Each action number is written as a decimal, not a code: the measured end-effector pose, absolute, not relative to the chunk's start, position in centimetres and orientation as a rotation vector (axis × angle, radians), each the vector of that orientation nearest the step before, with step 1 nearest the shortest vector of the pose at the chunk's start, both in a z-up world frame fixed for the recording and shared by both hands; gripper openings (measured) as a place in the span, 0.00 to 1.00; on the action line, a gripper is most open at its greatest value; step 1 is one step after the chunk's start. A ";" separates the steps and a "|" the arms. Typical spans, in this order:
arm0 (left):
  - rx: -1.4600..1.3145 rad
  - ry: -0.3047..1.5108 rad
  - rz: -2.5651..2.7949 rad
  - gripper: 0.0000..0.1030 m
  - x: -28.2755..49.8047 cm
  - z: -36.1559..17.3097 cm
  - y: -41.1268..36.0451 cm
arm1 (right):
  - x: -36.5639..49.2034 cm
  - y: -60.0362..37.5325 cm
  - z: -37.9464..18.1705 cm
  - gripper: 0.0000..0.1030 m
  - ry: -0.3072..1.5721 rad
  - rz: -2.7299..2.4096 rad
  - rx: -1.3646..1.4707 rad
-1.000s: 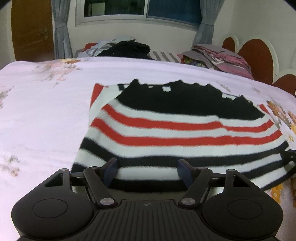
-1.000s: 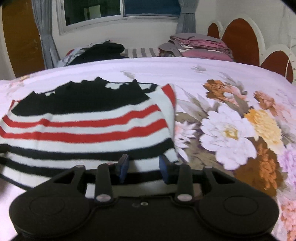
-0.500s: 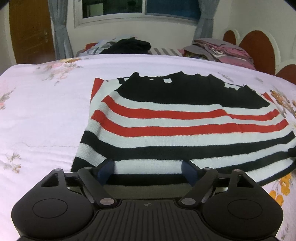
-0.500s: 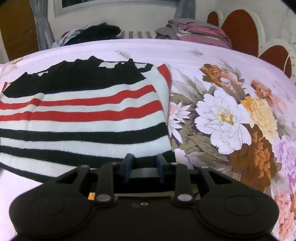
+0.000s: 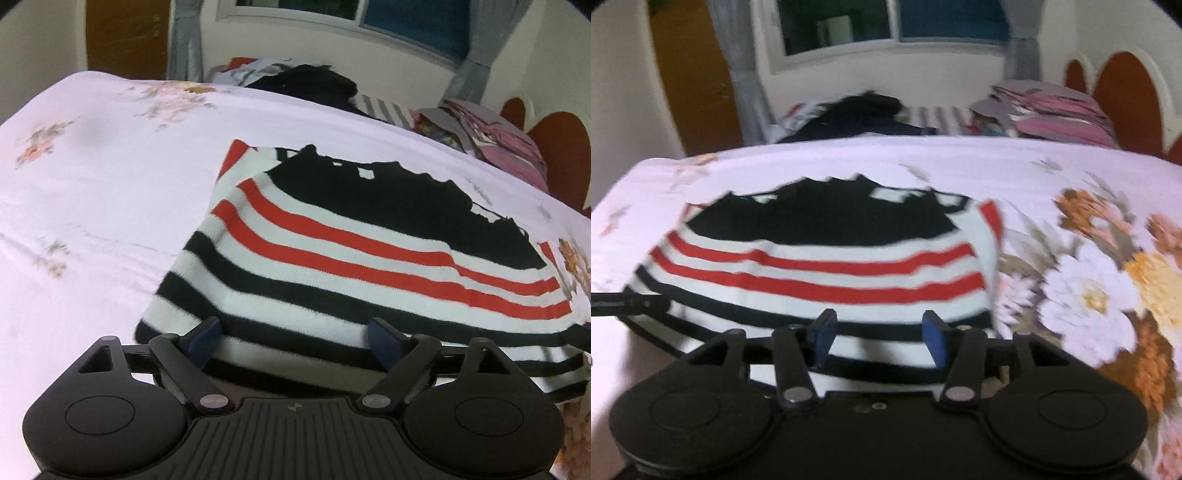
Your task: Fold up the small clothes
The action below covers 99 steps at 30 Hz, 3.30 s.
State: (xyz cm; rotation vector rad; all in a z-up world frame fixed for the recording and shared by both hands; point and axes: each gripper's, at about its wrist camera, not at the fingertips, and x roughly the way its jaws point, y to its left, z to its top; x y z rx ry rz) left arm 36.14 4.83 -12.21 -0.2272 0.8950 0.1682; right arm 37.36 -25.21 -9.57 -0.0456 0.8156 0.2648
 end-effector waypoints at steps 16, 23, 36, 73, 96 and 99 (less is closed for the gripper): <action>-0.595 0.933 0.150 0.90 34.2 -15.6 9.8 | 40.5 -17.9 -10.9 0.53 0.829 0.348 -0.020; -0.754 0.779 0.118 0.89 37.0 -17.2 11.3 | 42.1 -15.4 -12.8 0.52 0.810 0.294 -0.103; -0.847 0.698 0.116 0.19 38.6 -18.5 13.0 | 42.4 -14.1 -15.5 0.53 0.809 0.252 -0.186; 0.037 0.662 -0.478 0.73 38.5 -9.2 -14.4 | 42.3 -33.7 -10.2 0.69 0.857 0.269 0.401; -0.214 0.594 -0.157 0.73 41.5 -7.3 -3.7 | 43.8 -29.1 -9.9 0.20 0.769 0.296 0.243; -0.217 0.590 -0.189 0.73 42.2 -7.6 -5.0 | 42.4 -30.1 -8.4 0.20 0.686 0.249 0.147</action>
